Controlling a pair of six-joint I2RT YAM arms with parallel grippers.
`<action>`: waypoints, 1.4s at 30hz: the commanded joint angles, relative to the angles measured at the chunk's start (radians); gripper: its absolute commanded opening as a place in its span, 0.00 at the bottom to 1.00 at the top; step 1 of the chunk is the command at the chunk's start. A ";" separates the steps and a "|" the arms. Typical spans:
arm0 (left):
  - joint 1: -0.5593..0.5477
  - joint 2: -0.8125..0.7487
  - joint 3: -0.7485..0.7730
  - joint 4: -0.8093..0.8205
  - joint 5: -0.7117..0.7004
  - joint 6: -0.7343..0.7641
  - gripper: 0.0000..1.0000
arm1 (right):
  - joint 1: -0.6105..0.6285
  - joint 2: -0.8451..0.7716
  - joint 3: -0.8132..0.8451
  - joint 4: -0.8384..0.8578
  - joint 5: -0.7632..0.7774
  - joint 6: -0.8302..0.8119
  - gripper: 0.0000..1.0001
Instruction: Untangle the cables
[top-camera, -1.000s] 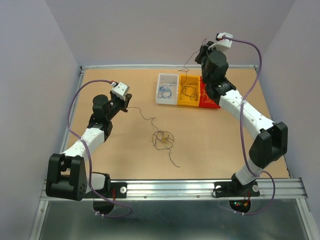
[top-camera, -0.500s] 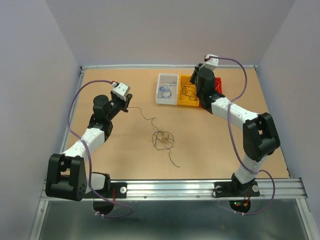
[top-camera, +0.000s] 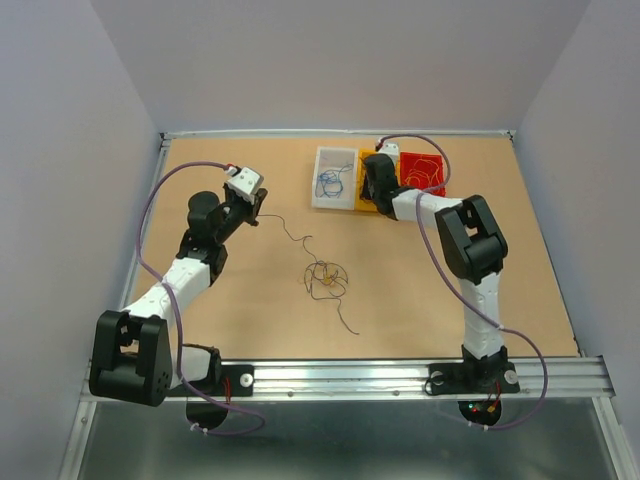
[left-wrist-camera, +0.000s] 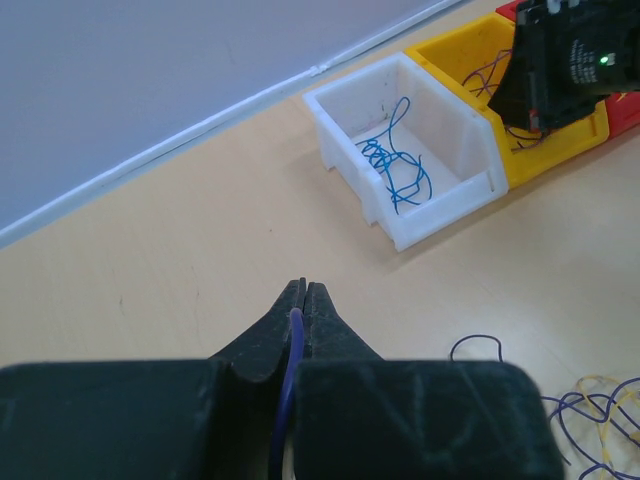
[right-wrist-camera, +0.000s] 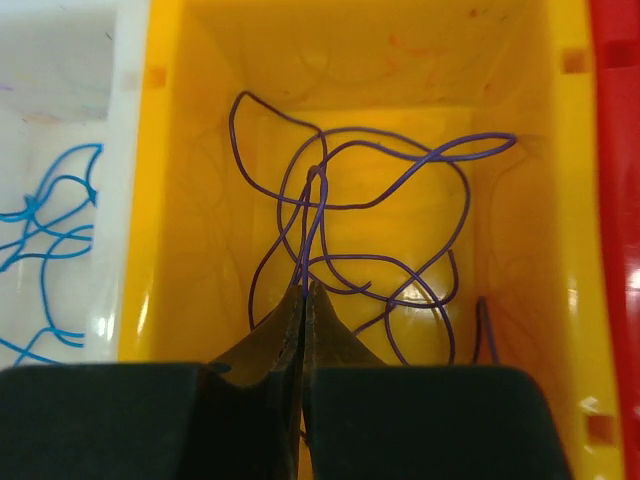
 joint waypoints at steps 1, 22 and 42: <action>-0.012 -0.048 -0.008 0.048 0.010 0.022 0.00 | -0.005 0.055 0.130 -0.124 -0.021 0.033 0.01; -0.045 -0.101 0.099 -0.073 0.194 0.013 0.00 | 0.038 -0.396 -0.111 -0.017 -0.368 -0.149 0.76; -0.045 0.040 0.622 -0.413 0.282 -0.087 0.02 | 0.306 -0.225 -0.204 0.368 -0.917 -0.453 0.91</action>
